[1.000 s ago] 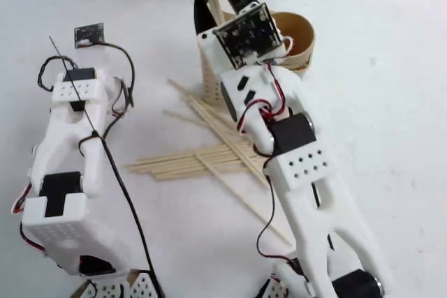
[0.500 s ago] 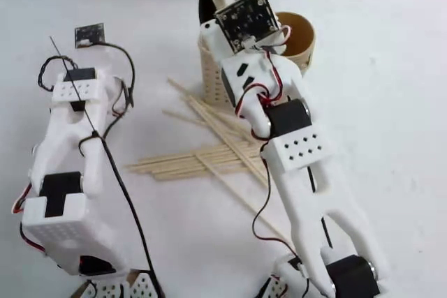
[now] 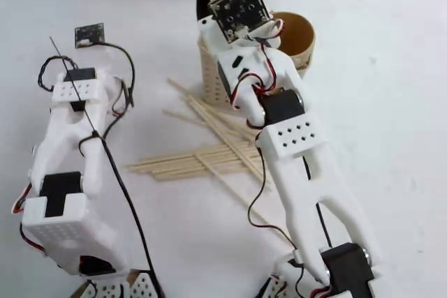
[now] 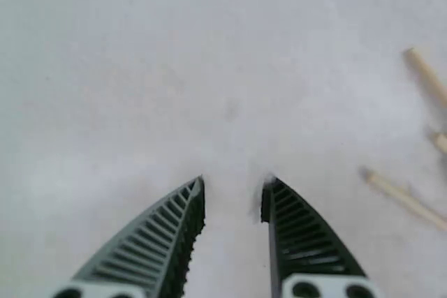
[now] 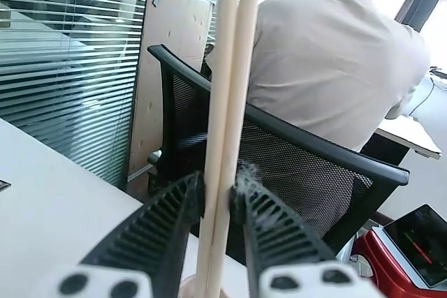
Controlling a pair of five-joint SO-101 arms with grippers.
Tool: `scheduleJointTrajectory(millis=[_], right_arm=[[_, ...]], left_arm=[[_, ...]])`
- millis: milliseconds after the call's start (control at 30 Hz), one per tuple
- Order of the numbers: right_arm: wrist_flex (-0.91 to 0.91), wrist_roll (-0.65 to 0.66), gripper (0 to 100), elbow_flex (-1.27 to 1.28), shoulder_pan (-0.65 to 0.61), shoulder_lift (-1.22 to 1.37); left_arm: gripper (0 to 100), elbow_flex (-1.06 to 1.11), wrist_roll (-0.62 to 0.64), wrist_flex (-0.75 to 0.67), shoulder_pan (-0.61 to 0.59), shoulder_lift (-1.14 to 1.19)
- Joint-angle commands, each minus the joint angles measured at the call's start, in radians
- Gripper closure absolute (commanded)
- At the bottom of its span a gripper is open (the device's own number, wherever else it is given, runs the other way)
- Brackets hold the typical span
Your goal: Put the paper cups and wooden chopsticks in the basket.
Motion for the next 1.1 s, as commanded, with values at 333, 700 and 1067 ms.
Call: scheduleJointTrajectory(millis=[333, 700, 1067], right_arm=[[0.105, -0.003, 86.8, -0.060, 0.025, -0.013], [0.556, 0.000, 92.9, -0.055, 0.065, -0.234], [1.250, 0.213, 92.7, -0.044, 0.039, -0.446]], left_arm=[[85, -0.008, 0.003, -0.017, 0.013, -0.007], [85, -0.008, 0.003, -0.017, 0.012, -0.007], [85, -0.006, 0.003, -0.017, 0.007, -0.007]])
